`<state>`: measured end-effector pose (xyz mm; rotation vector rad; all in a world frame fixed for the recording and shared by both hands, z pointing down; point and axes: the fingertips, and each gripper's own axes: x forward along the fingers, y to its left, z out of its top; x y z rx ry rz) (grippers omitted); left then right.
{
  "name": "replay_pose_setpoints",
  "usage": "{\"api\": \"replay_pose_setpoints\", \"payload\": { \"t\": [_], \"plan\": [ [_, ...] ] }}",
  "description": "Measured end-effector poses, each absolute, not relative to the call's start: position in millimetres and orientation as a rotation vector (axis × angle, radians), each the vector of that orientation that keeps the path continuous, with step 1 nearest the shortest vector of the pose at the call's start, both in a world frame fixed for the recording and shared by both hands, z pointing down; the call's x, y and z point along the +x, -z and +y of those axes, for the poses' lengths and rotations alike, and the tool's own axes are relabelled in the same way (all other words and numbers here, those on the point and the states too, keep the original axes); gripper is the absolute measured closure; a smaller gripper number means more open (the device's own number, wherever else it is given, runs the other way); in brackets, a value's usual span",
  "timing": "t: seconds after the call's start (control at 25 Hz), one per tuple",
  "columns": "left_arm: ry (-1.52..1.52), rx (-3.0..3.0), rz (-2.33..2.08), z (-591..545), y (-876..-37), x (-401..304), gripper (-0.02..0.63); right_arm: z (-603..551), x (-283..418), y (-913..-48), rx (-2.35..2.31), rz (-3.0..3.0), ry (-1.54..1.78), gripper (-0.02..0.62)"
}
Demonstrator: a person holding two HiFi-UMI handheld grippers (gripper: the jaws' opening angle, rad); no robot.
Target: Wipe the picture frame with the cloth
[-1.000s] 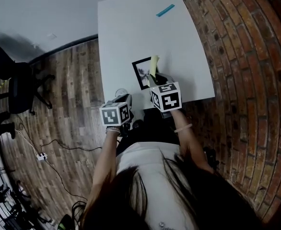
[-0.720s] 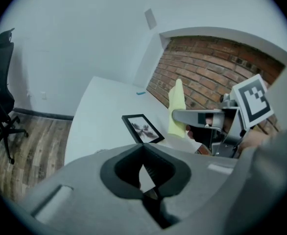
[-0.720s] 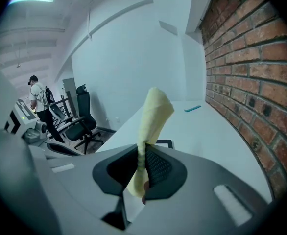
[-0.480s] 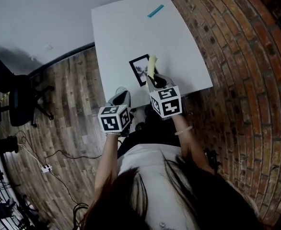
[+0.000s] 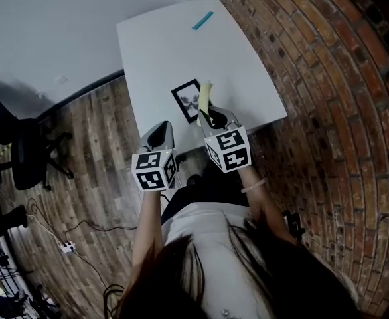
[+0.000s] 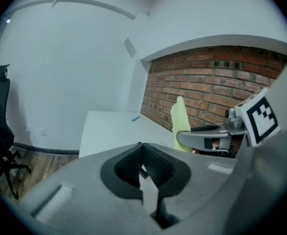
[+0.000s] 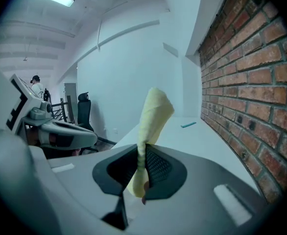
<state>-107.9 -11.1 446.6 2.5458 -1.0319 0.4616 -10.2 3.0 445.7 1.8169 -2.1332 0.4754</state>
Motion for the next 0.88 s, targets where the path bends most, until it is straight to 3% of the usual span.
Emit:
{"api": "replay_pose_setpoints", "payload": {
  "t": [0.88],
  "plan": [
    [-0.119,2.782,-1.405,7,-315,-62,0.606,26,44,-359,1.787,-2.322,-0.151,0.556]
  ]
}}
